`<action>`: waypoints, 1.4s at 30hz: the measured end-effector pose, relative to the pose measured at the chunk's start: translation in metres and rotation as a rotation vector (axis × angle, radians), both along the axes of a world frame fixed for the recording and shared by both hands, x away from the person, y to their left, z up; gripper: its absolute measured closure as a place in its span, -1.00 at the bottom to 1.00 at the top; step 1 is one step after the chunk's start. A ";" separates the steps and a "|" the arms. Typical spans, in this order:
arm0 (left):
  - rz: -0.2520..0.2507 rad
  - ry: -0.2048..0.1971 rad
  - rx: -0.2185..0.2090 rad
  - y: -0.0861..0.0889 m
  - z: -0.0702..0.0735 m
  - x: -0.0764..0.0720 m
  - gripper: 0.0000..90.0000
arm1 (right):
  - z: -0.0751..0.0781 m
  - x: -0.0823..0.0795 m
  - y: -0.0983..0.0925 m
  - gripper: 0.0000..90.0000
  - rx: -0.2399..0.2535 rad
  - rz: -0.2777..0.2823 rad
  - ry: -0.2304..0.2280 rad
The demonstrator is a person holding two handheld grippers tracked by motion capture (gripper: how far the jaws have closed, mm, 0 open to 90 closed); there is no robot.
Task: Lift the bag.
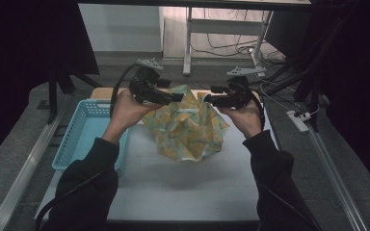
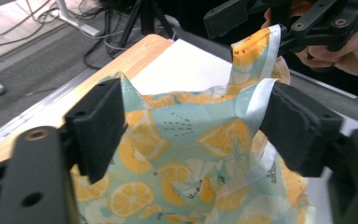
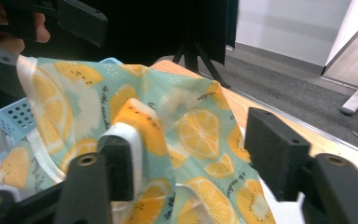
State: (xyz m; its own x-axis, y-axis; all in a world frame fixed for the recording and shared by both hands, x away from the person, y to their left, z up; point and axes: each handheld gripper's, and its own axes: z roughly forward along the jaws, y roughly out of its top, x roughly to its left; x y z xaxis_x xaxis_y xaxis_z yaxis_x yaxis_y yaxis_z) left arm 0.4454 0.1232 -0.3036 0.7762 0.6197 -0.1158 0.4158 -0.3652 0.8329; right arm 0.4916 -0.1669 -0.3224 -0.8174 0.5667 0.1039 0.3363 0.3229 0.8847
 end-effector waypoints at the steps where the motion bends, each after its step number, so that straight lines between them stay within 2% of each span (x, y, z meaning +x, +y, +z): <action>1: 0.003 0.005 0.002 0.002 -0.001 -0.002 -0.56 | -0.001 -0.002 -0.002 -0.20 -0.003 0.002 -0.001; 4: 0.002 0.004 0.016 0.005 -0.004 -0.008 -0.64 | -0.003 -0.006 -0.007 -0.28 -0.008 0.012 0.002; 8: -0.008 -0.004 0.011 0.009 -0.009 -0.021 -0.79 | -0.008 -0.015 -0.014 -0.37 -0.012 0.021 0.002; 15: 0.022 -0.031 0.075 0.017 -0.025 -0.045 -0.97 | -0.018 -0.031 -0.027 -0.50 -0.021 0.027 -0.008; 20: 0.019 -0.010 0.067 0.027 -0.039 -0.058 -0.96 | -0.029 -0.039 -0.037 -0.55 -0.026 0.024 0.007; 25: 0.026 -0.007 0.065 0.035 -0.052 -0.068 -0.95 | -0.046 -0.047 -0.045 -0.58 -0.034 0.025 0.038; 28: 0.023 -0.011 0.053 0.037 -0.056 -0.073 -0.95 | -0.057 -0.054 -0.050 -0.58 -0.036 0.034 0.059; 35: 0.008 -0.020 0.056 0.038 -0.063 -0.086 -0.95 | -0.075 -0.075 -0.064 -0.60 -0.050 0.057 0.107; 39: 0.010 -0.025 0.064 0.040 -0.069 -0.095 -0.96 | -0.085 -0.090 -0.076 -0.60 -0.067 0.053 0.128; 42: 0.019 -0.021 0.051 0.044 -0.073 -0.103 -0.97 | -0.094 -0.101 -0.085 -0.62 -0.076 0.043 0.137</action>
